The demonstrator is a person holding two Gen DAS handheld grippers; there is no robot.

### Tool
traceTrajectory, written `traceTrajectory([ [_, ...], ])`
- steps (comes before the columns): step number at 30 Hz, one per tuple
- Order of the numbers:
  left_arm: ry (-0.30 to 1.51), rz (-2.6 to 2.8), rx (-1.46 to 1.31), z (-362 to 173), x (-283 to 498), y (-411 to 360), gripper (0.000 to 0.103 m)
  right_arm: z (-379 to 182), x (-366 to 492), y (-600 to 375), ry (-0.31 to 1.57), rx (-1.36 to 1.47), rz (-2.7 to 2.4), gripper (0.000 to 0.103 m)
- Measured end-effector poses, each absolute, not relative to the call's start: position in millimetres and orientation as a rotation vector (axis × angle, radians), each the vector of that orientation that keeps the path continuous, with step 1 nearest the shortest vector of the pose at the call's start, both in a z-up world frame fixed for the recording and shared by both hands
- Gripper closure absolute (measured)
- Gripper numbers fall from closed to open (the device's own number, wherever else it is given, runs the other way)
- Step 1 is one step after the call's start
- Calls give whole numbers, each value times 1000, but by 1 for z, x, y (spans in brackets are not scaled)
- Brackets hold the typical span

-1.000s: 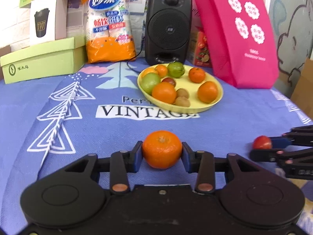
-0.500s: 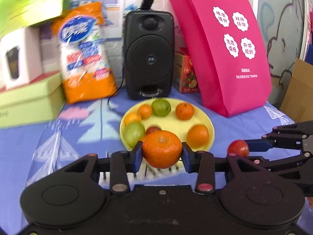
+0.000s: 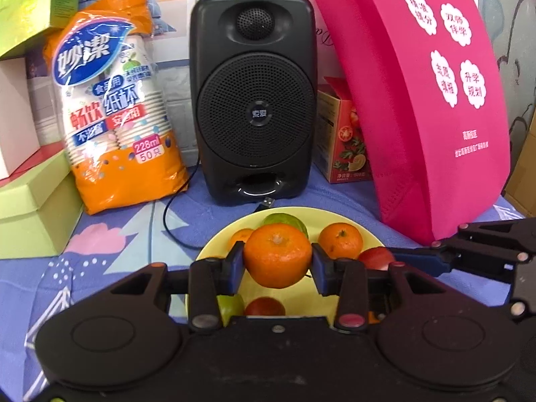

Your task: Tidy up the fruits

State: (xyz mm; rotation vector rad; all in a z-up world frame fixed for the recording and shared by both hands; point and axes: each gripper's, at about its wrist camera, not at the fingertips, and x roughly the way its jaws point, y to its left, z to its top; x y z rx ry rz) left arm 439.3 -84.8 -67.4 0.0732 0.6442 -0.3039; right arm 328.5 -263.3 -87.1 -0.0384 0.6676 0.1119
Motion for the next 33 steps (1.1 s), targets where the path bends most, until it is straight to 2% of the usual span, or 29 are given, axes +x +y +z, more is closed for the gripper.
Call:
traceTrajectory([
  [5, 667, -294, 61, -77, 449, -84, 62, -98, 337, -261, 685, -34, 102, 72],
  [8, 659, -277, 61, -77, 448, -82, 54, -100, 336, -260, 688, -45, 93, 71],
  [12, 626, -265, 76, -70, 439, -78, 34, -93, 328, -262, 676, -46, 91, 67],
  [13, 617, -258, 83, -67, 436, -77, 34, -91, 326, -262, 674, -43, 92, 64],
  [17, 579, -245, 110, -51, 412, -69, 31, -78, 310, -265, 666, -32, 86, 62],
  [19, 554, -241, 121, -45, 390, -63, 25, -70, 294, -265, 652, -13, 86, 45],
  [21, 537, -230, 126, -41, 367, -56, 19, -63, 276, -263, 629, 8, 91, 37],
  [23, 543, -215, 114, -39, 348, -49, 17, -57, 259, -261, 617, 35, 89, 35],
  [25, 562, -176, 73, -37, 329, -41, 9, -52, 243, -258, 603, 71, 74, 25],
  [26, 564, -146, 54, -36, 318, -37, 0, -50, 235, -256, 596, 87, 66, 21],
  [29, 551, -54, 43, -30, 288, -32, 0, -40, 210, -248, 576, 118, 26, 9],
  [30, 555, -33, 47, -27, 278, -32, 0, -36, 202, -246, 577, 124, 14, 1],
  [33, 565, -11, 39, -21, 248, -34, 0, -25, 178, -235, 591, 111, -13, 0],
])
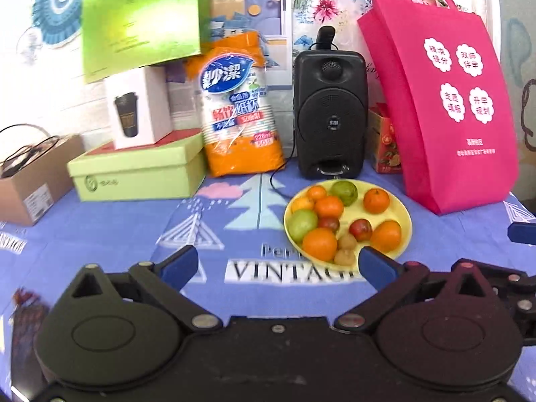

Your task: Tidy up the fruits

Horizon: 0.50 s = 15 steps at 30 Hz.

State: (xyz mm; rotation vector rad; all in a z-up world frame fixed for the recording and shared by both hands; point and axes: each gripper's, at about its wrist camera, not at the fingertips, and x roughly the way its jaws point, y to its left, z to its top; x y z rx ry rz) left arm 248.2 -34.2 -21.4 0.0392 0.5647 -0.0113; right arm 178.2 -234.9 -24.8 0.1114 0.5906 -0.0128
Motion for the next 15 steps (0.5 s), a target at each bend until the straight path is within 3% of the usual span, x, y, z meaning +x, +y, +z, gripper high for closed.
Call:
traceTrajectory([
  [15, 550, 14, 13, -6, 111, -45, 0, -7, 68, -188, 622, -11, -245, 0],
])
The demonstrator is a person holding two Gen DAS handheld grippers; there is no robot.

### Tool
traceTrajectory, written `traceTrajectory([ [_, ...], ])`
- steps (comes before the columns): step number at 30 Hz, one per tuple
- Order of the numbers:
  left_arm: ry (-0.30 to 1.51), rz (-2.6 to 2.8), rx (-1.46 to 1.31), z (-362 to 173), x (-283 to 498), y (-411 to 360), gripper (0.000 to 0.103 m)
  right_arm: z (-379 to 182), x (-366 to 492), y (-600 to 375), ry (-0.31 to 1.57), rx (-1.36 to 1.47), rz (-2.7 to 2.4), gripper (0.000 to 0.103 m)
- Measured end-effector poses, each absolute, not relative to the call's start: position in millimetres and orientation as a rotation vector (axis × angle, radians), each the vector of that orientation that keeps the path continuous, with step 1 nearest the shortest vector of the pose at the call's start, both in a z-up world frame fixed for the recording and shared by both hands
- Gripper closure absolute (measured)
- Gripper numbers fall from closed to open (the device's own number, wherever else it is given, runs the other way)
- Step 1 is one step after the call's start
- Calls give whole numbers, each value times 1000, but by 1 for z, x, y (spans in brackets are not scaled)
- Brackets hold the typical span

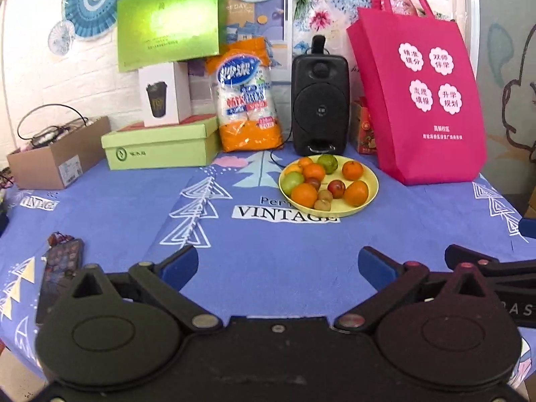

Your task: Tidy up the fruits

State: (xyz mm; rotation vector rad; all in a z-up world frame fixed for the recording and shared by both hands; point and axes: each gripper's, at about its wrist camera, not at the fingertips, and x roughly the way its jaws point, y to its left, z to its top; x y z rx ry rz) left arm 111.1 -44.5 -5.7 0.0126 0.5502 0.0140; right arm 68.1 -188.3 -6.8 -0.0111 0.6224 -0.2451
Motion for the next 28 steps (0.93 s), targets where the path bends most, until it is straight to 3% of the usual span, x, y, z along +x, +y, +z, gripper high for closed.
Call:
traceTrajectory([
  [28, 442, 8, -7, 31, 63, -48, 0, 12, 39, -186, 565, -18, -268, 0],
])
